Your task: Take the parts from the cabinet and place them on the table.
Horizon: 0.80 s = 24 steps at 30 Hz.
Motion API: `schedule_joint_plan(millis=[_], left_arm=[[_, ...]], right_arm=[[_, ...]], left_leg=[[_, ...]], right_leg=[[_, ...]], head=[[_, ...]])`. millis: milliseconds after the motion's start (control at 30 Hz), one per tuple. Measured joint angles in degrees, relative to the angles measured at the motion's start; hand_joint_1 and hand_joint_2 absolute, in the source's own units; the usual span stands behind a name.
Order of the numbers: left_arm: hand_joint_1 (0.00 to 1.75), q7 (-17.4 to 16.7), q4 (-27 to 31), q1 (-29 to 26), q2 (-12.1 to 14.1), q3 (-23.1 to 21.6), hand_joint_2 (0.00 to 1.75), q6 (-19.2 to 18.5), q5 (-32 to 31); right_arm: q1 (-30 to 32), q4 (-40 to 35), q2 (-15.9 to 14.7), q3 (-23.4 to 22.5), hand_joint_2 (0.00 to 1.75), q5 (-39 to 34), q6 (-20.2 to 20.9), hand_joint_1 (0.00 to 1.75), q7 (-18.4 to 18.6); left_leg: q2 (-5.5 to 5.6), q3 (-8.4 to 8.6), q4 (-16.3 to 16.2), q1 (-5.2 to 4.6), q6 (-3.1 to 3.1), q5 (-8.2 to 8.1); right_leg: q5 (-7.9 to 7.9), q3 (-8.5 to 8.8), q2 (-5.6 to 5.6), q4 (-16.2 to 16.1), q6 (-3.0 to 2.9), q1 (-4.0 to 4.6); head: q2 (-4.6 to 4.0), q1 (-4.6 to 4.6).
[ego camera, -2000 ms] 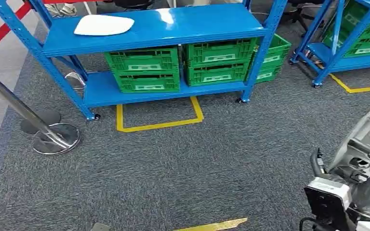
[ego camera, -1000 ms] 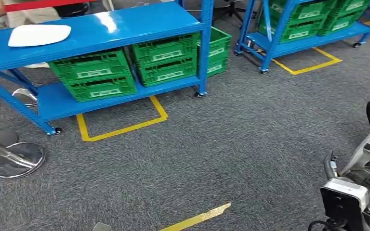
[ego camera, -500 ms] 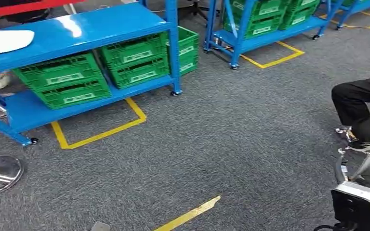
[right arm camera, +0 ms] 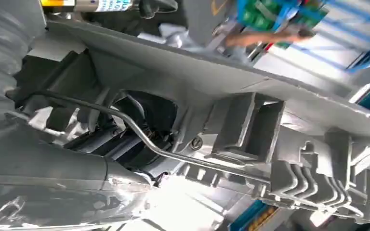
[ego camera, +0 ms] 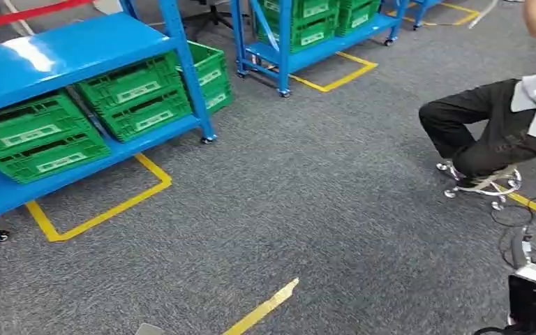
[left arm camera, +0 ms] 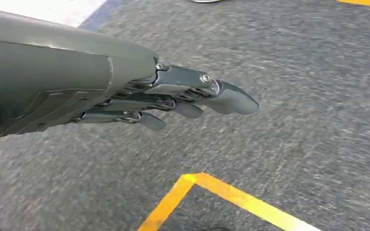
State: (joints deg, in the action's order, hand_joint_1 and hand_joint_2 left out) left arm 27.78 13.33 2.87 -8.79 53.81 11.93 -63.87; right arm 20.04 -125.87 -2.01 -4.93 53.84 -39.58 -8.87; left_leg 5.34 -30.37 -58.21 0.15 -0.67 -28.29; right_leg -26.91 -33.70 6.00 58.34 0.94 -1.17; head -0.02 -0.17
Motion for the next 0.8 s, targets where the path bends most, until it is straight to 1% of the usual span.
schedule_joint_plan(millis=[33, 67, 100, 133, 167, 200, 233, 267, 300, 333, 367, 400, 433, 467, 500, 567, 600, 633, 667, 700, 733, 767, 800], left_arm=[[0.0, 0.0, 0.0, 0.1, 0.0, -0.1, 1.75, 0.0, 0.0], [0.0, 0.0, 0.0, 0.1, 0.0, -0.1, 1.75, -0.1, 0.0], [0.0, 0.0, 0.0, 0.1, -0.3, -0.2, 1.75, -0.2, -0.1], [0.0, 0.0, 0.1, 0.1, -0.2, -0.2, 1.75, -0.2, -0.1], [0.0, 0.0, 0.1, 0.1, -0.3, -0.2, 1.75, -0.2, -0.1], [0.0, 0.0, 0.1, 0.0, -0.3, -0.2, 1.75, -0.2, -0.2], [0.0, 0.0, 0.1, -0.1, -0.3, -0.2, 1.75, -0.2, -0.2], [0.0, 0.0, 0.1, -0.2, -0.2, -0.2, 1.75, -0.2, -0.2], [0.0, 0.0, 0.2, -0.2, -0.2, -0.2, 1.75, -0.2, -0.2], [0.0, 0.0, 0.2, -0.2, -0.3, -0.2, 1.75, -0.2, -0.2], [0.0, 0.0, 0.2, -0.2, -0.3, -0.2, 1.75, -0.2, -0.2], [0.0, 0.0, 0.2, -0.1, -0.3, -0.2, 1.75, -0.2, -0.2], [0.0, 0.0, 0.2, -0.1, -0.3, -0.2, 1.75, -0.2, -0.2], [0.0, 0.0, 0.3, -0.2, -0.3, -0.2, 1.75, -0.2, -0.2], [0.0, 0.0, 0.3, -0.2, -0.3, -0.2, 1.75, -0.2, -0.2], [0.0, 0.0, 0.3, -0.2, -0.2, -0.3, 1.75, -0.2, -0.2], [0.0, 0.0, 0.3, -0.1, -0.2, -0.3, 1.75, -0.2, -0.2], [0.0, 0.0, 0.4, -0.1, -0.2, -0.3, 1.75, -0.2, -0.2], [0.0, 0.0, 0.4, -0.1, -0.2, -0.3, 1.75, -0.2, -0.2], [0.0, 0.0, 0.4, -0.2, -0.2, -0.3, 1.75, -0.2, -0.2], [0.0, -0.1, 0.4, -0.3, -0.2, -0.3, 1.75, -0.2, -0.2], [0.0, -0.1, 0.4, -0.4, -0.3, -0.3, 1.75, -0.2, -0.2], [0.0, -0.1, 0.4, -0.5, -0.3, -0.3, 1.75, -0.2, -0.2]], right_arm=[[0.1, -0.1, 0.0, -0.7, 1.75, -0.4, 0.0, 1.64, 0.2], [0.3, -0.1, 0.1, -1.4, 1.75, -0.8, 0.0, 1.64, 0.4], [0.4, -0.1, 0.1, -2.1, 1.75, -1.1, 0.0, 1.64, 0.6], [0.6, -0.1, 0.2, -2.8, 1.75, -1.5, 0.0, 1.64, 0.8], [0.3, -0.1, 0.2, -3.4, 1.75, -1.9, 0.0, 1.64, 0.7], [0.0, -0.1, 0.2, -4.0, 1.75, -2.2, 0.0, 1.64, 0.5], [0.0, -0.1, 0.3, -4.7, 1.75, -2.8, 0.0, 1.64, 0.2], [0.1, -0.1, 0.3, -5.6, 1.75, -3.3, 0.0, 1.64, 0.0], [0.2, -0.1, 0.4, -6.2, 1.75, -3.6, 0.0, 1.64, -0.2], [0.2, -0.1, 0.6, -7.0, 1.75, -4.0, 0.0, 1.64, -0.4], [0.2, -0.2, 0.7, -7.8, 1.75, -4.3, 0.0, 1.64, -0.5], [0.3, -0.2, 0.8, -8.4, 1.75, -4.5, 0.0, 1.64, -0.7], [0.3, -0.3, 0.8, -9.1, 1.75, -4.6, 0.0, 1.64, -0.8], [0.1, -0.3, 0.9, -9.5, 1.75, -4.6, 0.0, 1.64, -0.9], [0.2, -0.6, 0.9, -9.9, 1.75, -4.7, 0.0, 1.64, -1.0], [0.5, -0.7, 1.1, -10.8, 1.75, -4.8, 0.0, 1.64, -1.0], [0.6, -0.7, 1.2, -11.0, 1.75, -4.9, 0.0, 1.64, -1.0], [0.7, -0.9, 1.2, -11.2, 1.75, -4.9, 0.0, 1.64, -1.0], [0.7, -1.1, 1.3, -11.4, 1.75, -4.9, 0.0, 1.64, -1.0], [0.6, -1.1, 1.3, -11.6, 1.75, -4.9, 0.0, 1.64, -1.0], [0.6, -1.1, 1.4, -11.6, 1.75, -4.9, 0.0, 1.64, -1.0], [0.6, -1.1, 1.5, -11.7, 1.75, -4.9, 0.0, 1.64, -1.0], [0.7, -1.1, 1.6, -11.8, 1.75, -4.9, 0.0, 1.64, -1.0]], left_leg=[[-0.69, 0.11, 0.4, -0.08, -0.15, -0.58], [-1.29, -0.05, 0.4, -0.08, -0.17, -0.62], [-2.15, -0.03, 1.2, 0.44, -0.47, -0.16], [-3.09, 0.2, 1.5, 0.47, -0.66, 0.05], [-3.66, 0.16, 1.6, 0.39, -0.91, 0.12], [-4.48, 0.15, 1.5, 0.24, -0.97, 0.12], [-5.34, 0.15, 1.5, 0.09, -1.03, 0.09], [-6.31, 0.08, 1.5, -0.01, -1.07, 0.06], [-7.05, 0.1, 1.5, -0.09, -1.07, 0.06], [-7.88, 0.12, 1.5, -0.12, -1.07, 0.04], [-8.51, 0.18, 1.5, -0.13, -1.02, -0.01], [-9.07, 0.33, 1.5, -0.13, -0.92, -0.11], [-9.59, 0.58, 1.4, -0.31, -0.67, -0.29], [-10.04, 0.58, 1.3, -0.88, -0.32, -0.56], [-10.36, 0.65, 1.2, -1.0, -0.11, -0.58], [-11.44, 0.84, 1.3, -0.98, 0.09, -0.54], [-12.0, 0.93, 1.2, -0.93, 0.39, -0.69], [-10.45, 0.75, 0.6, -0.67, 0.96, -1.59], [-7.65, -0.16, -1.8, -0.52, 1.17, -3.71], [-6.48, -1.79, -5.8, -0.41, 1.24, -6.17], [-5.97, -4.01, -10.9, -0.36, 1.31, -8.58], [-5.89, -5.94, -15.1, -0.36, 1.3, -10.07], [-5.88, -6.93, -17.1, -0.36, 1.26, -10.23]], right_leg=[[0.27, -0.51, 0.68, 0.0, 0.42, -0.12], [0.61, -0.84, 1.25, -0.2, 0.92, -0.18], [0.68, -1.29, 1.87, -0.2, 1.25, 0.08], [-0.27, -1.92, -0.93, 0.8, 1.32, 0.17], [-2.09, -3.04, -3.4, 3.4, 1.46, 0.26], [-4.32, -4.84, -4.7, 7.6, 1.71, 0.24], [-6.3, -6.72, -5.22, 11.9, 1.89, 0.19], [-7.82, -8.49, -5.44, 15.9, 2.1, 0.12], [-7.83, -8.91, -5.55, 17.1, 2.21, 0.08], [-6.41, -7.81, -5.67, 15.5, 2.25, 0.07], [-4.34, -5.61, -5.97, 11.7, 2.2, 0.08], [-2.09, -2.52, -6.73, 6.4, 2.08, 0.09], [-0.71, 0.59, -9.09, 1.3, 2.01, 0.14], [-1.69, 1.41, -10.66, -0.4, 1.68, 0.84], [-1.32, 1.58, -9.55, -0.4, 1.01, 0.57], [-1.31, 1.24, -8.54, -0.2, 0.55, 0.68], [-1.09, 1.12, -7.9, -0.4, 0.17, 0.58], [-0.8, 1.19, -7.44, -0.6, -0.3, 0.27], [-0.68, 1.09, -6.88, -0.6, -0.6, 0.21], [-0.56, 0.97, -6.32, -0.6, -0.83, 0.22], [-0.5, 0.84, -5.65, -0.6, -0.94, 0.24], [-0.45, 0.75, -4.96, -0.6, -0.99, 0.3], [-0.4, 0.72, -4.2, -0.5, -1.06, 0.35]], head=[[0.0, -0.13], [0.0, -0.13], [0.0, -0.11], [0.0, -0.05], [0.0, 0.53], [0.0, 0.63], [0.0, 0.54], [0.0, 0.63], [0.0, 0.61], [0.0, 0.59], [0.0, 0.61], [0.0, 0.59], [0.0, 0.65], [0.0, 0.74], [0.0, 0.37], [0.0, 0.41], [0.0, 0.48], [0.0, 0.39], [0.0, 0.17], [0.0, 0.13], [0.0, 0.17], [0.0, 0.19], [0.0, 0.17]])
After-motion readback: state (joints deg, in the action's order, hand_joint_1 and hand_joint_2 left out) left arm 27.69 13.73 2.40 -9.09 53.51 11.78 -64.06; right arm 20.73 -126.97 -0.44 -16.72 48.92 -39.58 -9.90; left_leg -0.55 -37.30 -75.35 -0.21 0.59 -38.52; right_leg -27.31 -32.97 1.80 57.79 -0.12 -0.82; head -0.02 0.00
